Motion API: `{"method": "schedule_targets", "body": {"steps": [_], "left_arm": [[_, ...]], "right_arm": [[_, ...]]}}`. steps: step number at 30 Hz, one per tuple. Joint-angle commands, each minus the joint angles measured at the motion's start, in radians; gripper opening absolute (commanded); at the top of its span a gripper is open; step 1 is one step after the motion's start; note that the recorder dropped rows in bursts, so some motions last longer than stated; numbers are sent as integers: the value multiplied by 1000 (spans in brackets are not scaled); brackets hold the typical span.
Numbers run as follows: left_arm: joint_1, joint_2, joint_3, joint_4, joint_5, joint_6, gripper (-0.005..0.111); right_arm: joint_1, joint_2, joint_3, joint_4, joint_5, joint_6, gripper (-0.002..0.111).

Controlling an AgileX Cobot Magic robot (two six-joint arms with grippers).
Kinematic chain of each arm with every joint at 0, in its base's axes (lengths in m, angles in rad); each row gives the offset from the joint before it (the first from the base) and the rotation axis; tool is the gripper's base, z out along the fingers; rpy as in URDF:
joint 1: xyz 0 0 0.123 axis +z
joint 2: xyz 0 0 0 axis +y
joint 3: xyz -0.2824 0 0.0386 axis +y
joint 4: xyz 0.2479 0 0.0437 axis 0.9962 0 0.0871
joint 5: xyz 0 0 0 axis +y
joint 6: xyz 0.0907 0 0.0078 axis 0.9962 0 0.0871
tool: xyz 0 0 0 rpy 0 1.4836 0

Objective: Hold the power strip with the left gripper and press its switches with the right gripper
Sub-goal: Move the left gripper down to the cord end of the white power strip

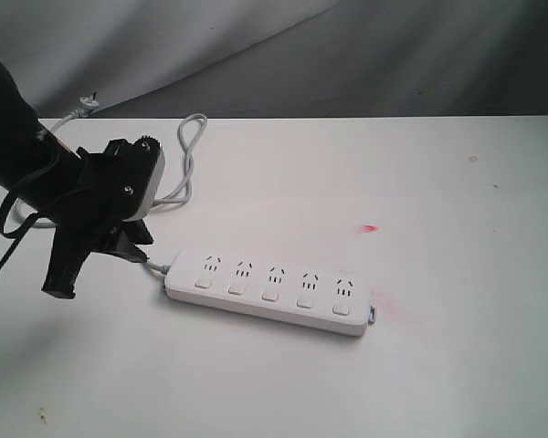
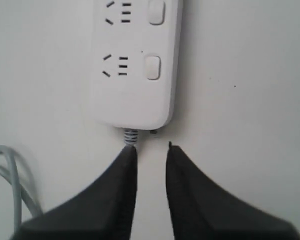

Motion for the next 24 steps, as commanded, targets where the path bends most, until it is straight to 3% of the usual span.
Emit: {"method": "schedule_targets", "body": {"steps": [1,6,9,24], "left_arm": [[1,20,-8,-79,8,44,35],[1,40,-8,-228,-22,133,67],[1,47,-8,-244,-50,176,77],[1,61,-6,-244,-77,199,79]], "right_arm": [[-6,-5,4,5,-1,5,0],[-6,-5,4,5,-1,5,0],[-6,-5,4,5,-1,5,0],[-6,-5,4,5,-1,5,0]]}}
